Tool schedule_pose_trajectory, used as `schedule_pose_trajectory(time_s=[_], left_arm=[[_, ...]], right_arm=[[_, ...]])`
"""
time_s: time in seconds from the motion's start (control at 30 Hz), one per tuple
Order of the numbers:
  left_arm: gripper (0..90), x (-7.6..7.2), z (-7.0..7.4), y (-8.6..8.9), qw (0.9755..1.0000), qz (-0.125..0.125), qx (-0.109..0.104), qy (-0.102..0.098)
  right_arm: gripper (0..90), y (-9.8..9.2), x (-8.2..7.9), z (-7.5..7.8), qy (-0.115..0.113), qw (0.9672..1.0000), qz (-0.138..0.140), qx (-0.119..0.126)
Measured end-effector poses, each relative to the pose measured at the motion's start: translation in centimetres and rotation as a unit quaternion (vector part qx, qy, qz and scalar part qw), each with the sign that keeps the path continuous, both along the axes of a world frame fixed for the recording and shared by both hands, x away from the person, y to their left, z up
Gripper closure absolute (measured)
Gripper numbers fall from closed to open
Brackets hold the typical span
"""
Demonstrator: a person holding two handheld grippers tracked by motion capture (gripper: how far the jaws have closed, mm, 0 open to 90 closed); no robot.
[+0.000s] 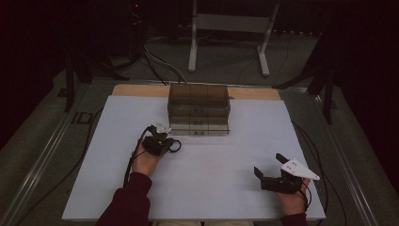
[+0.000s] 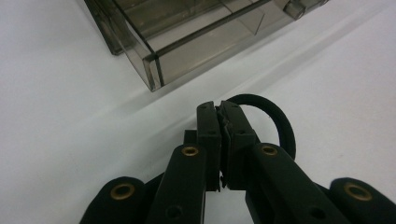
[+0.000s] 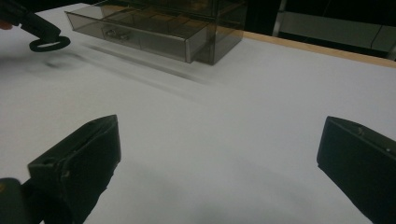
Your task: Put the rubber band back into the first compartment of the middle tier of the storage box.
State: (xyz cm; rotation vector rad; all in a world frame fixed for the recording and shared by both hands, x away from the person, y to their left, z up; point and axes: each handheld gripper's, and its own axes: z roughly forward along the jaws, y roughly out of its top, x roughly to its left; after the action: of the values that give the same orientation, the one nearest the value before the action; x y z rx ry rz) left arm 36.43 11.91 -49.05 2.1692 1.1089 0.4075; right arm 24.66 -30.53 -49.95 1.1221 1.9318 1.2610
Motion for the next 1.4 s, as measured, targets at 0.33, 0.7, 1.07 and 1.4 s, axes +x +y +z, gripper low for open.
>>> schedule_pose_trajectory(time_s=[0.33,0.7,1.07,1.4], left_arm=[[88.4,-0.2,1.1,-0.2,0.9999,-0.011,-0.005,-0.007],[88.4,-0.1,2.2,-0.3,0.9997,-0.022,-0.011,-0.008],[88.4,0.0,3.4,-0.2,0.9994,-0.027,-0.015,-0.017],[88.4,0.3,4.6,-0.4,0.9991,-0.029,-0.017,-0.025]], right_arm=[[0.2,0.0,0.0,0.0,0.0,1.0,0.0,0.002],[0.3,0.0,0.0,0.0,0.0,1.0,0.001,0.0],[0.2,0.0,0.0,0.0,0.0,1.0,0.001,0.001],[0.2,0.0,0.0,0.0,0.001,1.0,0.002,0.001]])
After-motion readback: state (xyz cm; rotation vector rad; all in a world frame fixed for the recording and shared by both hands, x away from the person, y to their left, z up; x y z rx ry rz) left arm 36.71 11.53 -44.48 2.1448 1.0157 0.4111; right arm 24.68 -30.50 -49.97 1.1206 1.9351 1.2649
